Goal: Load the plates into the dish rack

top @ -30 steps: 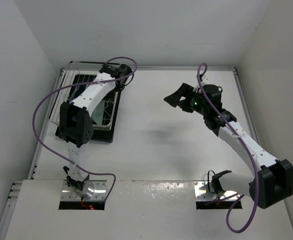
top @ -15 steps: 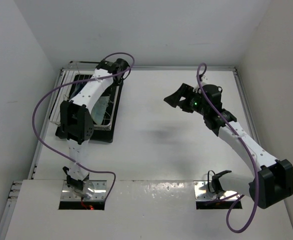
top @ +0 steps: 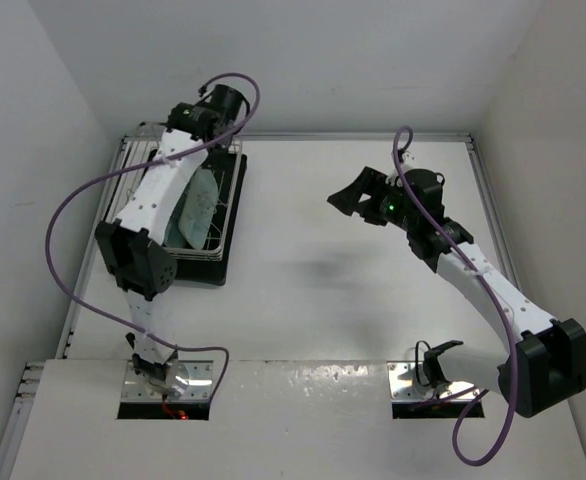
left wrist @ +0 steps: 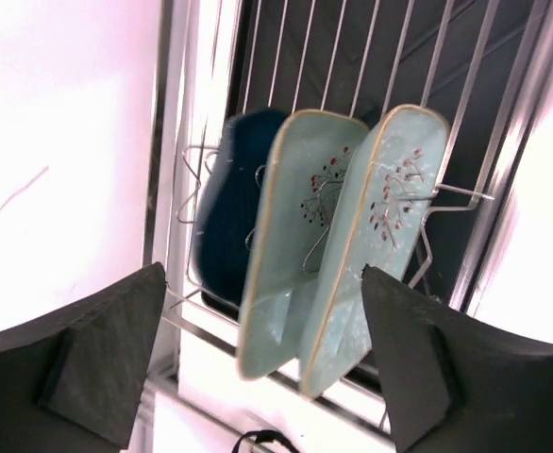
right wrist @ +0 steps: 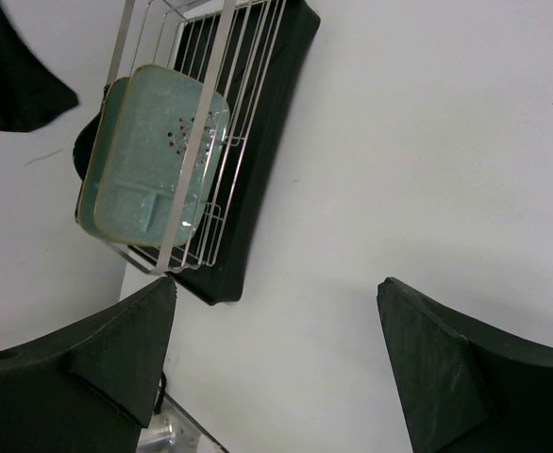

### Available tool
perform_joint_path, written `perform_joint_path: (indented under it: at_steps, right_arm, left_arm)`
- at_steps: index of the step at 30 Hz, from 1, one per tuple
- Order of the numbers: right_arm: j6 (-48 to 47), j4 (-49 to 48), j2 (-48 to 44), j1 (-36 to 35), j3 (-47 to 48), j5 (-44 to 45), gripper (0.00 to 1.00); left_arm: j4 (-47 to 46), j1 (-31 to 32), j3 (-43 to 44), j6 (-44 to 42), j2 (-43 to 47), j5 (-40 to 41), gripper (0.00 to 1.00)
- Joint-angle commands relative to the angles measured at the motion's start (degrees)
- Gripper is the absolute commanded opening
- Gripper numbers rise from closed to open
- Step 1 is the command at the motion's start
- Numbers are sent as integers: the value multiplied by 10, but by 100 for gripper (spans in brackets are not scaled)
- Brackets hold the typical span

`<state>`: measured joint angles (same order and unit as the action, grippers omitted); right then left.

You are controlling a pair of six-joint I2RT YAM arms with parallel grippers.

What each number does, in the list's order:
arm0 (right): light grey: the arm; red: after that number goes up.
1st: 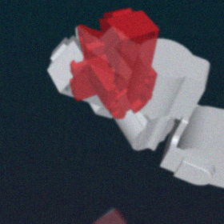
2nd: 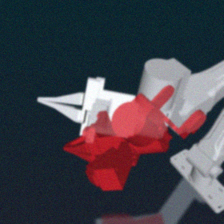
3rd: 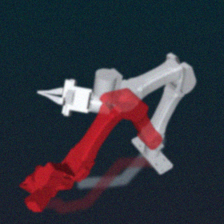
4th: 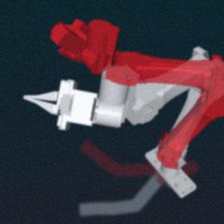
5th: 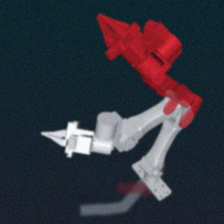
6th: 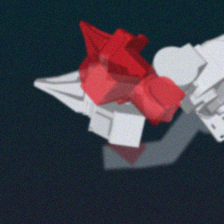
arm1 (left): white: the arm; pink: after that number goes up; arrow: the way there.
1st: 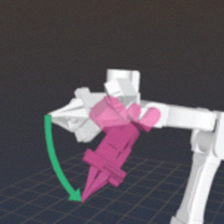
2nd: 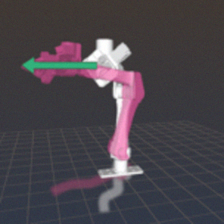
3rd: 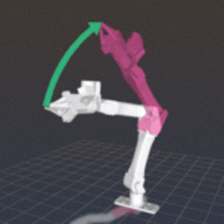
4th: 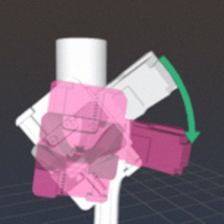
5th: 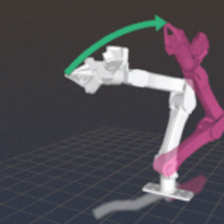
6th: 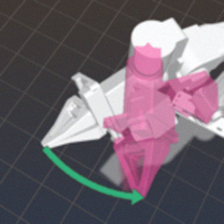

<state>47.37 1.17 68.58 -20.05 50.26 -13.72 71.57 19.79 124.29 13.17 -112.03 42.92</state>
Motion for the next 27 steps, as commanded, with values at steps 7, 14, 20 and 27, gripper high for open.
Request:
perform_joint_path:
  at_steps: [7, 14, 20, 27]
  right_arm:
    - [-21, 5, -34, 17, 5, -19, 89]
    - [-40, 80, -70, 38, -11, -25, 95]
    - [-44, 168, -116, 51, -42, 4, 99]
    - [-35, 260, -171, 52, -98, 27, 99]
  left_arm:
    - [-68, -172, -11, -81, 187, -119, 98]
    - [-2, -436, -33, -96, 174, -324, 98]
    - [-34, -577, -152, -128, 218, -471, 98]
    - [-96, -639, -353, -183, 312, -489, 95]
